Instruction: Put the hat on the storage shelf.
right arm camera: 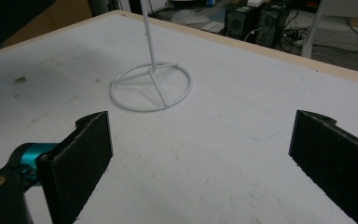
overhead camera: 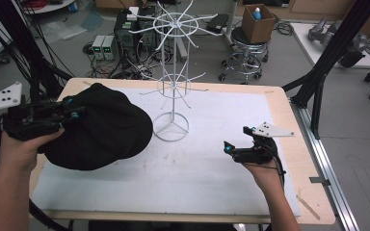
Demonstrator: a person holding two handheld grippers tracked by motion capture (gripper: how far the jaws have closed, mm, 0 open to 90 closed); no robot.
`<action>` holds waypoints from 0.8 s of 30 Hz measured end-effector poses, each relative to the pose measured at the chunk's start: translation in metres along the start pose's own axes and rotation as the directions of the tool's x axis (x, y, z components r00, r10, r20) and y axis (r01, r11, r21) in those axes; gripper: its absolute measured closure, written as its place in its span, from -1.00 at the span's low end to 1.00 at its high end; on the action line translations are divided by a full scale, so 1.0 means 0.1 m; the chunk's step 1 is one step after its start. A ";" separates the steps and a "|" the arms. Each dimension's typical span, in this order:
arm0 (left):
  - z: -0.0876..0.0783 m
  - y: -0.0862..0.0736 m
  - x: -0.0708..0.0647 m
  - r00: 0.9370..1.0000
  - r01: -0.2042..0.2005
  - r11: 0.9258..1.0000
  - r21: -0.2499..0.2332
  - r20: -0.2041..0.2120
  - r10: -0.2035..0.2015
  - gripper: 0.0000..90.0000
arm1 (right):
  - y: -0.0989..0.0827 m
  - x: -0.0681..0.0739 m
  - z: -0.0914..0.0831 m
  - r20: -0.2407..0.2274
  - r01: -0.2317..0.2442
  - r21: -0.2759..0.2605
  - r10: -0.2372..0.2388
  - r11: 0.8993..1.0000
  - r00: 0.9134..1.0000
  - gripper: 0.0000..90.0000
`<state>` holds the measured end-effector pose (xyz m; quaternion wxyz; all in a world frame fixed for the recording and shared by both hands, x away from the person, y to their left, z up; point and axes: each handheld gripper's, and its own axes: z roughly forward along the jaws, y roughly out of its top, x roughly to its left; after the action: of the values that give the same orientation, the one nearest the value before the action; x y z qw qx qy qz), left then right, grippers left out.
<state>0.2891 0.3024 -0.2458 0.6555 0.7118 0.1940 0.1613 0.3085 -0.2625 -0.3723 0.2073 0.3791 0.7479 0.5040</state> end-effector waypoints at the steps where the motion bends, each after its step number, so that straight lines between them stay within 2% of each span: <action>1: 0.00 0.03 0.00 1.000 0.000 1.000 -0.004 0.007 0.000 0.56 | 0.00 0.00 0.00 0.000 0.000 0.000 0.000 1.000 1.000 -0.89; 7: -0.02 0.25 -0.03 0.999 -0.025 1.000 -0.014 0.042 0.026 0.56 | 0.00 -0.01 0.00 0.000 -0.001 -0.004 0.001 1.000 1.000 -0.89; 9: -0.03 0.39 -0.04 0.997 -0.033 0.999 -0.035 0.068 0.036 0.56 | 0.00 0.00 0.00 -0.001 -0.003 -0.002 0.003 1.000 1.000 -0.89; 12: -0.04 0.46 -0.04 0.996 -0.035 0.998 -0.052 0.085 0.040 0.56 | 0.00 0.00 0.00 -0.002 0.001 -0.002 -0.001 1.000 1.000 -0.89; 14: -0.03 0.60 -0.03 0.993 -0.037 0.996 -0.080 0.111 0.045 0.57 | 0.00 0.00 0.00 -0.003 -0.004 0.001 0.004 1.000 1.000 -0.89; 15: -0.03 0.60 -0.03 0.993 -0.037 0.996 -0.080 0.111 0.045 0.57 | 0.00 0.00 0.00 -0.003 -0.004 0.001 0.004 1.000 1.000 -0.89; 24: 0.01 0.96 0.01 0.986 -0.067 0.988 -0.138 0.143 0.087 0.56 | 0.00 -0.01 0.00 -0.003 -0.002 0.000 0.002 1.000 1.000 -0.89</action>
<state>0.2966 0.2963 -0.1502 0.7072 0.6837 0.1058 0.1455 0.3092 -0.2629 -0.3729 0.2058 0.3791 0.7478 0.5047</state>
